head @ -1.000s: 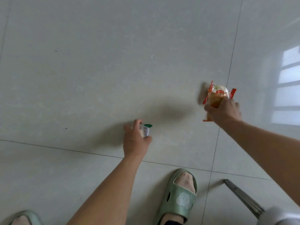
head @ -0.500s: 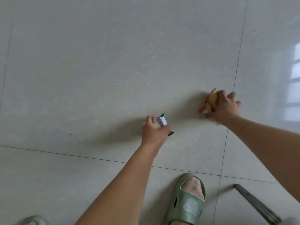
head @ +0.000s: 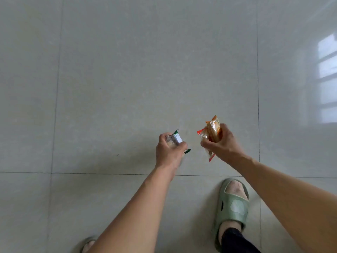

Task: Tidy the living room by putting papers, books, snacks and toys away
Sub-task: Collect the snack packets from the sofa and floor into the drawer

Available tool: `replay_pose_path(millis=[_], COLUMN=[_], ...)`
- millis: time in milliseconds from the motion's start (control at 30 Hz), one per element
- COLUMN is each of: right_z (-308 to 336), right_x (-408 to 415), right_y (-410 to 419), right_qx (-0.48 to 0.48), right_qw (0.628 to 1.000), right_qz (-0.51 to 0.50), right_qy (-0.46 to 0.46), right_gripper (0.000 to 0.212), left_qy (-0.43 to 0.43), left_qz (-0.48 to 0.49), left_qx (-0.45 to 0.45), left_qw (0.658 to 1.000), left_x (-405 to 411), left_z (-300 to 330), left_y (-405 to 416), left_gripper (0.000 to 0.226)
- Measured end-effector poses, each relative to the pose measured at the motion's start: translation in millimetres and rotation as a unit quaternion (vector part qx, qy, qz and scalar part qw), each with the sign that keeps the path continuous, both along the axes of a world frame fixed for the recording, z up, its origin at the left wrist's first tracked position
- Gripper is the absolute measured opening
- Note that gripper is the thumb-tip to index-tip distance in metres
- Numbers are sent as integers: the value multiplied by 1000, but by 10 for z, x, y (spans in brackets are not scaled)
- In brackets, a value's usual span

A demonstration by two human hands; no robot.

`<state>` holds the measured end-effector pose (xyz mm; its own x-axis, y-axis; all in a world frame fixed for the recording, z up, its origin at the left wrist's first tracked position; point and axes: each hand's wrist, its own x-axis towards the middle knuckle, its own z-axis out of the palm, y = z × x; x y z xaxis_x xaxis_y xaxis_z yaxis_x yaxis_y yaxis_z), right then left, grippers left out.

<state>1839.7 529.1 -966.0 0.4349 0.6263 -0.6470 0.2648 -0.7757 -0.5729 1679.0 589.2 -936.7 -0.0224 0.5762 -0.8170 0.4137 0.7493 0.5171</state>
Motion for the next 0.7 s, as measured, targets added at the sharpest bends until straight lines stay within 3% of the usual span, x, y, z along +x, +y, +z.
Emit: replay_pose_path(millis=[200,367,700], right_z=[737,1293,2059], right_x=[-775,-1356,-2319], right_y=[68,-97,-1058], right_qx=[71,100,147], right_qw=[993,981,939], right_qz=[-77,-154,-289], right_qy=[56,60,115], right_gripper=[34,33,20], left_qy=[-17,-44,-52], left_qz=[-25,-105,-191], left_qx=[37,77,79], left_qw=[999,991,977], left_x=[-664,-1136,-1729], left_z=[589,1108,1910], left_y=[308,369,-434], left_gripper=[36,39,40])
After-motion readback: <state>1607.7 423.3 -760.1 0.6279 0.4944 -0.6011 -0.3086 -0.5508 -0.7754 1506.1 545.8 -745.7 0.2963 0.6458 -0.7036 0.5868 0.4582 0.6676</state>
